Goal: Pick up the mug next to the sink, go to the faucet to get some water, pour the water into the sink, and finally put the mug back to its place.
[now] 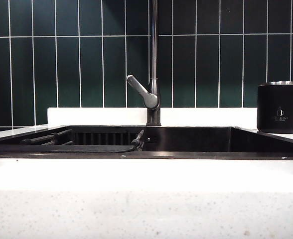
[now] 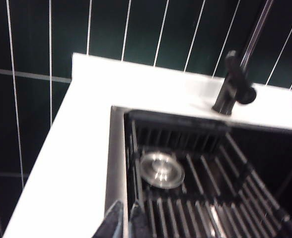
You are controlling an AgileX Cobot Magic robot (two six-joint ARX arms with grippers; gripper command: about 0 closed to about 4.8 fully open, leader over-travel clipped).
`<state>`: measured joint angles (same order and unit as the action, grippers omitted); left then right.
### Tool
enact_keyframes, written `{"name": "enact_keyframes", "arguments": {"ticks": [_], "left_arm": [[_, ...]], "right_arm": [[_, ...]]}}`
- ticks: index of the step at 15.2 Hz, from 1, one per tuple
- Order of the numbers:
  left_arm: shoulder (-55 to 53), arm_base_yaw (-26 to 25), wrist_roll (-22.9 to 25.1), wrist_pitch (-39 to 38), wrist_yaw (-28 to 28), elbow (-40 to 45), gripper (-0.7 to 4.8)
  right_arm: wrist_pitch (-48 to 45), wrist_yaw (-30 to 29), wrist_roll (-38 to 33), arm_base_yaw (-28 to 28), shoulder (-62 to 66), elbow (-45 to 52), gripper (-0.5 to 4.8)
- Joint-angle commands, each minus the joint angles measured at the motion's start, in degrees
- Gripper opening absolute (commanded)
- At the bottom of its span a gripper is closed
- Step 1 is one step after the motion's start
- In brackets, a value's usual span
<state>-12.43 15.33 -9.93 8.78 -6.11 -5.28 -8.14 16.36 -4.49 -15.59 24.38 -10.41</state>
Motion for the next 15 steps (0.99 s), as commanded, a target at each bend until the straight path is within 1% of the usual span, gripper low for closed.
{"name": "enact_keyframes", "arguments": {"ticks": [1, 2, 3, 5, 6, 7, 9, 12, 14, 15], "left_arm": [[1.5, 0.0, 0.0, 0.2, -0.1, -0.1, 0.22], [1.5, 0.0, 0.1, 0.3, 0.0, -0.1, 0.22], [1.5, 0.0, 0.6, 0.3, 1.3, -0.1, 0.22], [1.9, 0.0, 1.2, -0.2, 1.0, 0.2, 0.22], [2.6, 0.0, 2.8, -0.1, 0.7, 0.5, 0.22], [3.8, -0.1, 5.6, -0.2, -0.4, 0.7, 0.22], [5.9, -0.1, 9.8, -0.6, -5.4, 0.9, 0.22], [8.5, -0.1, 11.5, -0.6, -12.1, 0.9, 0.22], [10.0, -0.1, 11.6, -0.5, -14.3, 0.9, 0.22], [11.0, -0.1, 11.6, -0.5, -14.1, 0.9, 0.22]], "right_arm": [[-0.9, 0.2, 0.0, 0.0, -3.8, -0.2, 0.72], [-0.9, 0.2, 0.0, 0.0, -5.3, -0.2, 0.72], [-0.8, 0.2, 0.0, 0.0, -6.3, -0.2, 0.72], [-0.8, 0.2, 0.0, 0.0, -8.2, -0.2, 0.72], [-0.7, 0.2, 0.0, 0.0, -9.0, -0.2, 0.72], [-0.7, 0.2, 0.0, 0.0, -9.9, -0.2, 0.72], [-0.7, 0.2, 0.0, 0.0, -11.8, -0.2, 0.72], [-0.6, 0.2, 0.0, 0.0, -15.1, -0.2, 0.72], [-0.6, 0.2, 0.0, 0.0, -17.7, -0.2, 0.72], [-0.6, 0.2, 0.0, 0.1, -19.4, -0.2, 0.72]]}}
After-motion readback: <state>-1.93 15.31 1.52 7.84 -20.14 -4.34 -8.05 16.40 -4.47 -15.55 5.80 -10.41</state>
